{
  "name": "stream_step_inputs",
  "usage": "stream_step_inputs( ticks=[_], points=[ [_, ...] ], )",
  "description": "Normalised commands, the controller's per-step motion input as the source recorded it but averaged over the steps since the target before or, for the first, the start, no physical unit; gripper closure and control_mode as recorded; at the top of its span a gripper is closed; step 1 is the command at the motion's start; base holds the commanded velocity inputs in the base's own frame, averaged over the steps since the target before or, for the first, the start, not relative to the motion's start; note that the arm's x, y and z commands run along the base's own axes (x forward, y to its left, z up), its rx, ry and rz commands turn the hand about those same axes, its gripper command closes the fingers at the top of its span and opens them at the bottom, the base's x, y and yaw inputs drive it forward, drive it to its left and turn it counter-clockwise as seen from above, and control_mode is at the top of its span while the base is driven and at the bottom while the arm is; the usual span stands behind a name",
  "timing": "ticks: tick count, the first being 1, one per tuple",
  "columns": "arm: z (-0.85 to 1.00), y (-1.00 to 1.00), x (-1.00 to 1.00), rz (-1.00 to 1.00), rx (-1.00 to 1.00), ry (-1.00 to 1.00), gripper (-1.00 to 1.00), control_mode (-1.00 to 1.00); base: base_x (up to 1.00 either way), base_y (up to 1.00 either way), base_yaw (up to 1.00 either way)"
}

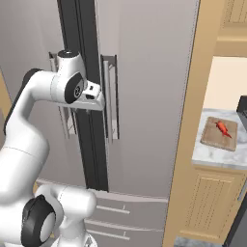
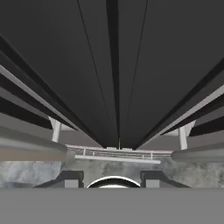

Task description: Retrieve a lemon from the fridge and place it on the cutting board with the fish.

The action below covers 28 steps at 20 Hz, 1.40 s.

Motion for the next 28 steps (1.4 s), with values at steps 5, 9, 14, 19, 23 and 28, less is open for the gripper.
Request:
stream_step_inputs(
  ticks=[5, 9, 14, 19, 23, 28],
  points=[
    [0.00, 0.00, 0.00, 0.00, 0.00, 0.00, -1.00, 1.00, -0.21, 0.00, 0.00],
    [0.00, 0.00, 0.00, 0.00, 0.00, 0.00, -1.00, 1.00, -0.40, 0.00, 0.00],
    [0.00, 0.00, 0.00, 0.00, 0.00, 0.00, -1.00, 1.00, -0.42, 0.00, 0.00],
    [0.00, 0.00, 0.00, 0.00, 0.00, 0.00, -1.00, 1.00, -0.53, -0.01, 0.00],
    [0.00, 0.00, 0.00, 0.00, 0.00, 0.00, -1.00, 1.00, -0.42, 0.00, 0.00],
    [0.00, -0.11, 0.00, 0.00, 0.00, 0.00, -1.00, -1.00, -0.04, 0.00, 0.00]
  ],
)
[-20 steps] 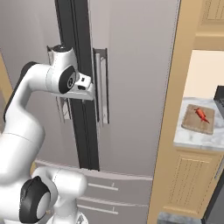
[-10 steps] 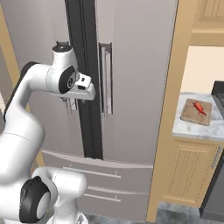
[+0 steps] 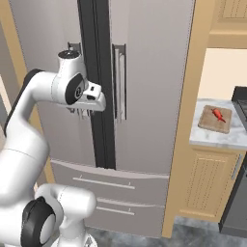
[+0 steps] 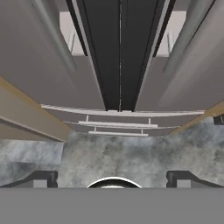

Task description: Retrieve a lemon from the fridge and place it on the cutting board with the fish.

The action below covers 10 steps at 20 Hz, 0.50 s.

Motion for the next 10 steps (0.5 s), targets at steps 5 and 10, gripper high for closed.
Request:
stream_step_inputs(
  ticks=[5, 10],
  points=[
    [0.00, -0.44, 0.08, 0.00, 0.01, -0.01, -1.00, -1.00, 0.00, 0.00, 0.00],
    [0.00, -0.42, 0.38, 0.00, -0.07, -0.07, -1.00, -1.00, 0.00, 0.00, 0.00]
  ],
)
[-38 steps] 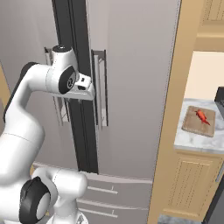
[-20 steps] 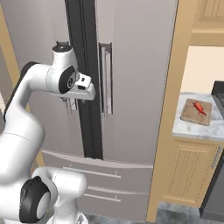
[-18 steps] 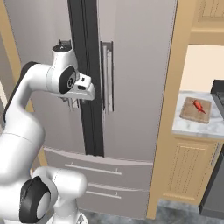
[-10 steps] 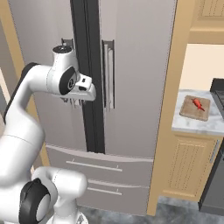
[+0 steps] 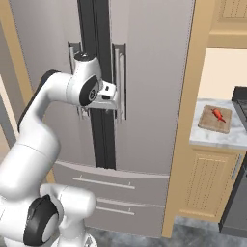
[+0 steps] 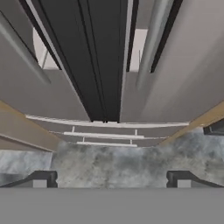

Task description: Retrieve a lemon from the fridge and place it on the cutting board with the fish.

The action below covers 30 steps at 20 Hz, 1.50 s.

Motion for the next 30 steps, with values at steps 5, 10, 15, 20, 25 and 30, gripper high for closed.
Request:
stream_step_inputs(
  ticks=[5, 10, 15, 20, 25, 30],
  points=[
    [0.02, -0.22, 0.61, 0.02, -0.11, -0.22, -1.00, -1.00, 0.00, 0.00, 0.00],
    [0.01, -0.03, 0.47, 0.04, 0.00, -0.21, -1.00, -1.00, 0.00, 0.00, 0.00],
    [0.00, -0.26, 0.55, -0.01, 0.00, -0.05, -1.00, -1.00, 0.00, 0.00, 0.00],
    [0.02, -0.10, 0.30, 0.00, 0.01, 0.00, -1.00, -1.00, 0.00, 0.00, 0.00],
    [0.00, -0.26, 0.38, -0.02, 0.13, 0.00, -1.00, -1.00, 0.00, 0.00, 0.00],
    [0.00, -0.11, 0.36, -0.02, 0.07, -0.05, -1.00, -1.00, 0.00, 0.00, 0.00]
  ],
)
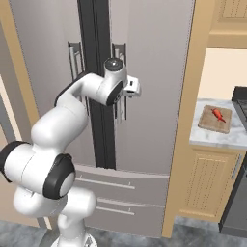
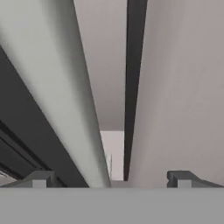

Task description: Retrieve a lemon from the fridge and place it on the cutting board with the fish.

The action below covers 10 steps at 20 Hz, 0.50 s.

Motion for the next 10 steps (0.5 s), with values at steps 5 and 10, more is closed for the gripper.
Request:
stream_step_inputs(
  ticks=[5, 10],
  points=[
    [0.00, 0.07, 0.17, 0.00, 0.00, -0.03, -1.00, -1.00, 0.00, 0.00, 0.00],
    [0.00, 0.20, 0.00, 0.00, 0.00, -0.04, -1.00, -1.00, 0.00, 0.00, 0.00]
  ],
)
